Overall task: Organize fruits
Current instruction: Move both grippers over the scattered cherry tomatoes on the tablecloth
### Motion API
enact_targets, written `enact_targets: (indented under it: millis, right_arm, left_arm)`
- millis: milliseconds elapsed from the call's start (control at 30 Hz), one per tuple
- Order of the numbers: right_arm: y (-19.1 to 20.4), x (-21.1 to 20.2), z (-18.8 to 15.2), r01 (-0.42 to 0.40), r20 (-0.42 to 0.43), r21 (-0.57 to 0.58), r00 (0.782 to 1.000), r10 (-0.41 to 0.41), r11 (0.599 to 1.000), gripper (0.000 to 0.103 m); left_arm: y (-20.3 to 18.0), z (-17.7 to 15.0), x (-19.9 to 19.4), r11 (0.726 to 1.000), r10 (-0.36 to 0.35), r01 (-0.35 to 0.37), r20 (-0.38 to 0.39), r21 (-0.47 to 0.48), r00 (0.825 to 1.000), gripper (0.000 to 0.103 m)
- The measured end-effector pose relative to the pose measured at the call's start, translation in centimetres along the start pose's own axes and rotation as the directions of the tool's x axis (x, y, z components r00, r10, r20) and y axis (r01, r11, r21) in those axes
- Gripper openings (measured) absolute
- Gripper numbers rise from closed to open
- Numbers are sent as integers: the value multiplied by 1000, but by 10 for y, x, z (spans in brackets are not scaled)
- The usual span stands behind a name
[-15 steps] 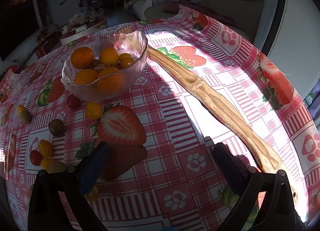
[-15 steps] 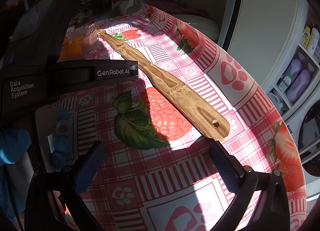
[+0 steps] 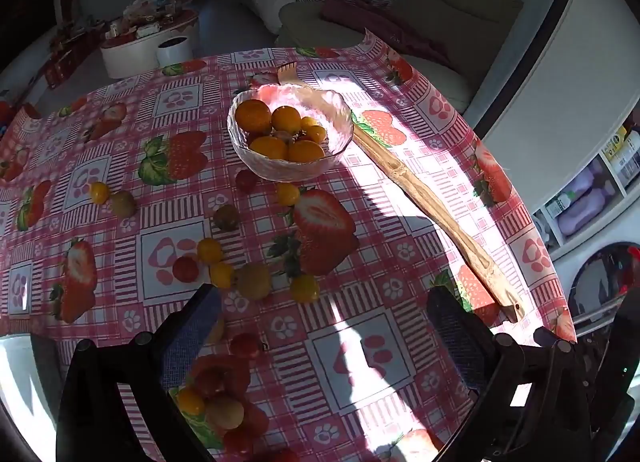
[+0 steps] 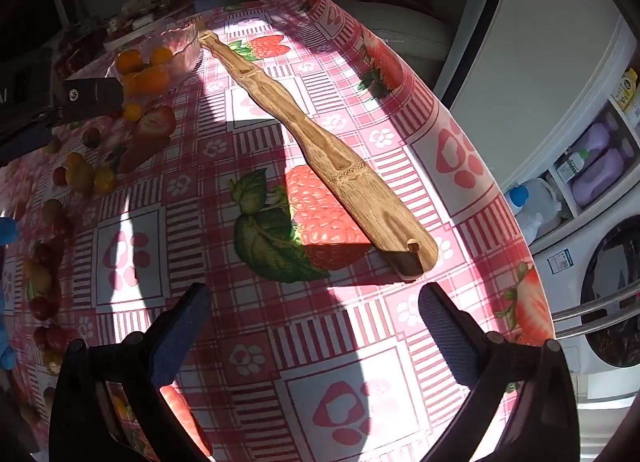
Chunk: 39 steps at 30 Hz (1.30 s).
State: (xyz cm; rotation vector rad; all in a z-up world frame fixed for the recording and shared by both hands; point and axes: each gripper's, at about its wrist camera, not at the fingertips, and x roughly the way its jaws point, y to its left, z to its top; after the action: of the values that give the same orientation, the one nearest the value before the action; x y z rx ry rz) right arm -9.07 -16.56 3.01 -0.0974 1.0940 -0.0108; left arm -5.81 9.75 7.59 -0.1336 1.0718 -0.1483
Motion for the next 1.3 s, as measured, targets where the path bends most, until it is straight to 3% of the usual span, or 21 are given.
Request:
enact_targets:
  millis: [133,300,400,500,633,967,1300]
  right_arm:
    - [10,-19,2,-72,-38,16,997,72,997,103]
    - [39,-33,0,-114,-98,-18,989,112,993,103]
    - [53,-39,-3,-153,-120,-27,982,149,988,103]
    - [63,-44,-5,-167,-132,-29,978,162,986,103]
    - [68,-48,-7,-186,-147,-15,972,182,982,103]
    - [74,-47,-17,-195,-218,-21,958,186,981,103]
    - [73,-42,-17,-201,-237,14,951,199,979,103]
  left_arm:
    - [35,-34,-20,990,131,-134,-55,-39,990,103]
    - [74,-75,-26,973,172,-190,-140,-128,975,103]
    - [91,-87,-28,962,151,-187,-182,-200,972,103]
    - [99,-91,-27,954,153,-202,-221,-221,963,103]
    - [100,-91,-30,949,211,-253,-215,-188,954,103]
    - [99,-91,-24,951,216,-260,-240,-169,946,103]
    - [101,-92,-18,947,228,-274,-251,-167,941,103]
